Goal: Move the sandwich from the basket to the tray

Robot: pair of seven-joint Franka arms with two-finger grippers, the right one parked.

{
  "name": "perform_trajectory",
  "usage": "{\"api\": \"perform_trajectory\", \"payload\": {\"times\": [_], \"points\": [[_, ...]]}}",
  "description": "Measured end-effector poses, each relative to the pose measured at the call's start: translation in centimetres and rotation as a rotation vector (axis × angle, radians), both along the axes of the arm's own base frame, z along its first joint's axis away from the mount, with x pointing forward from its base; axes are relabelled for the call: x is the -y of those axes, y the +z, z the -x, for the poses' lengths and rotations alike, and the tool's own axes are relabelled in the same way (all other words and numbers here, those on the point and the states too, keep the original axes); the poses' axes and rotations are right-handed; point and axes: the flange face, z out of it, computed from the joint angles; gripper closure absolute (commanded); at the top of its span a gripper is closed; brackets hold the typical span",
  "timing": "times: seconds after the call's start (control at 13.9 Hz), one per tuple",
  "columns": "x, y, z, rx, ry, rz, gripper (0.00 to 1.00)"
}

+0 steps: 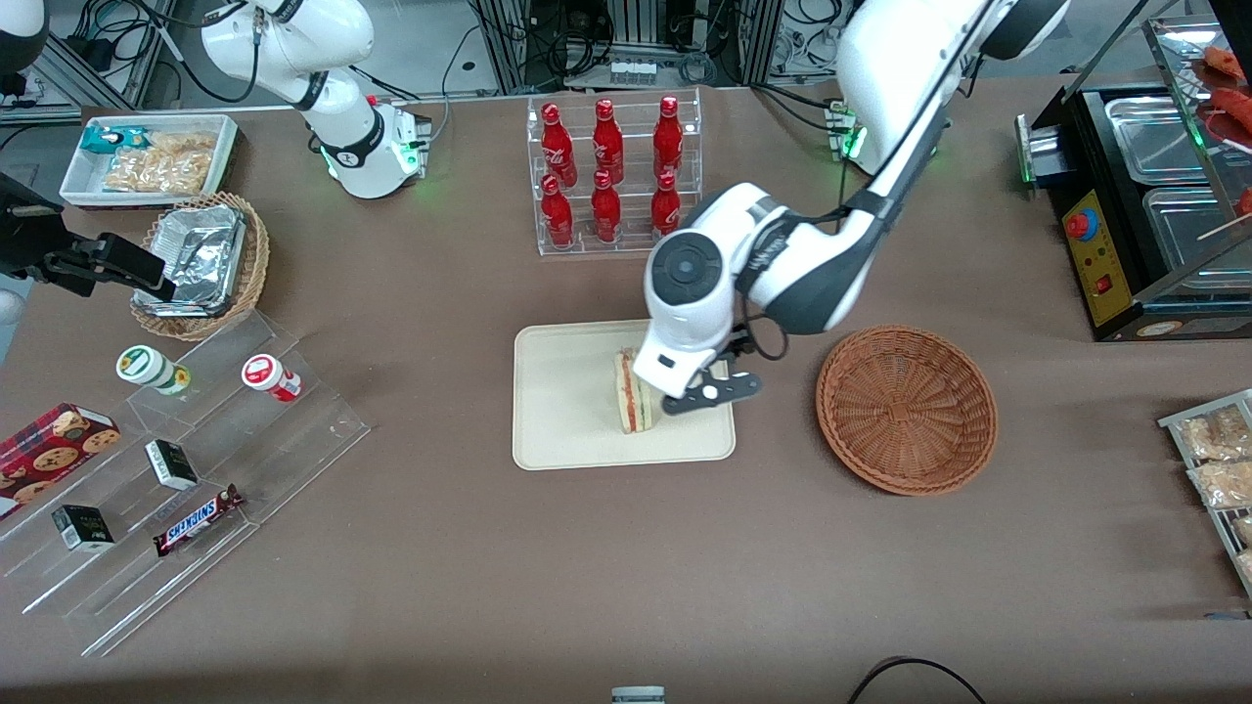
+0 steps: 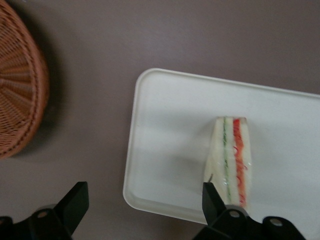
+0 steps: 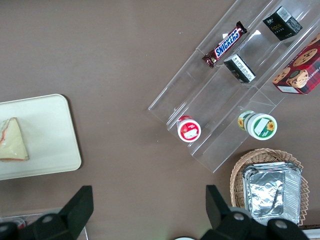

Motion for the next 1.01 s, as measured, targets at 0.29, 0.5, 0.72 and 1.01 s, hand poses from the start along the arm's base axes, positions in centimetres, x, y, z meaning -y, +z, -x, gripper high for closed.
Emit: {"api": "perform_trajectory", "payload": {"times": [0.29,0.5,0.72,1.01], "points": [[-7.1,1.9,-1.8,-0.017,-0.019,-0.022,0.0],[-14.1,3.3,-2.3,-0.044,-0.062,-0.02,0.0],[-19.4,4.6,-1.9,-0.078,-0.107,0.006,0.0],[-24.3,7.0,-0.9,-0.133,-0.164,0.03,0.0]]}}
